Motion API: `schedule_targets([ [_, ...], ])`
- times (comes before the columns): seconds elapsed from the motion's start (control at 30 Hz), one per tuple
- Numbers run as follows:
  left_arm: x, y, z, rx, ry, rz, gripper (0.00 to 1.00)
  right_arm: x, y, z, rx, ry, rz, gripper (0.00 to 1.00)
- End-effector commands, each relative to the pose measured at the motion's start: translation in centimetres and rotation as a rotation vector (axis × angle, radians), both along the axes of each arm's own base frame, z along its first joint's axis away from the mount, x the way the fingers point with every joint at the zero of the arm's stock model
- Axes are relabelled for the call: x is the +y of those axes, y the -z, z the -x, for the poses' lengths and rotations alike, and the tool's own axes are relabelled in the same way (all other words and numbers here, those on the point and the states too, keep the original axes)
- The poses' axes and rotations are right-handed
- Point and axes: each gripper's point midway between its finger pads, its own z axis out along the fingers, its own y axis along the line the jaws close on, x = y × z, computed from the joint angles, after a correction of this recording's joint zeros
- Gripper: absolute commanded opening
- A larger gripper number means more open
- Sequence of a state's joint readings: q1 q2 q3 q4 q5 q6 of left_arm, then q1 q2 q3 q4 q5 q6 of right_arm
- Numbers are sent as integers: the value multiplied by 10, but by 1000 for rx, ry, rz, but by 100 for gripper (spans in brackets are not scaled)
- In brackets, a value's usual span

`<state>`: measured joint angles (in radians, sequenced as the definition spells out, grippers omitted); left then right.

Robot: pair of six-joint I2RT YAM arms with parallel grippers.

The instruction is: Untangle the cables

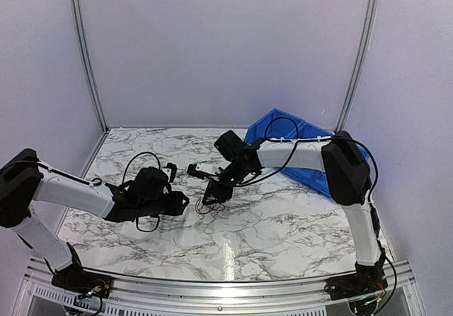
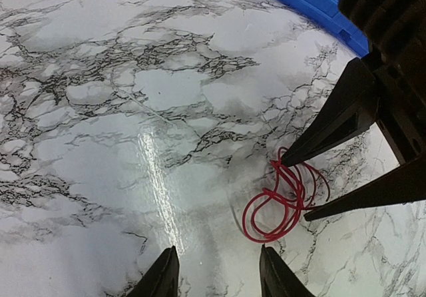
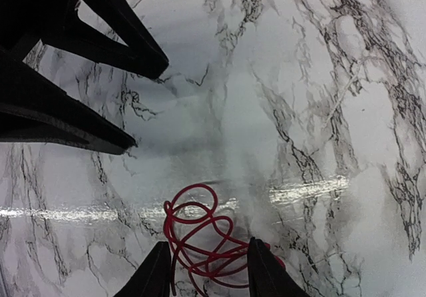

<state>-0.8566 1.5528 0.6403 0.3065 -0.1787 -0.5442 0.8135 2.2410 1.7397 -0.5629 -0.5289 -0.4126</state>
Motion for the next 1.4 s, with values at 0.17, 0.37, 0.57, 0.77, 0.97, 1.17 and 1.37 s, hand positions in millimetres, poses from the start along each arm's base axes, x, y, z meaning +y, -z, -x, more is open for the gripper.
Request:
schedule_targets([
  [0.17,1,-3,-3,0,-21,5,43,-8,-5,-9,-39,62,46,26],
  [0.37,-1,-5,-3,-1,-14,10,43,-7,-20,-10,-53,68,27,8],
  [0.57,-13,-25,-3,-53,60,32,46,-5,-77,-10,-111,59,-46,0],
  [0.77,-37,-70,7,-207,189,116,49,-5,-136,-6,-151,50,-122,0],
  [0.97,-36,-115,-1,-371,145,220,54,-4,-171,-3,-180,40,-177,0],
  [1.17,-34,-124,-34,-476,15,192,55,1,-192,7,-148,6,-229,0],
  [1.37,-26,-110,-62,-516,-130,214,47,0,-230,26,-118,-56,-312,0],
])
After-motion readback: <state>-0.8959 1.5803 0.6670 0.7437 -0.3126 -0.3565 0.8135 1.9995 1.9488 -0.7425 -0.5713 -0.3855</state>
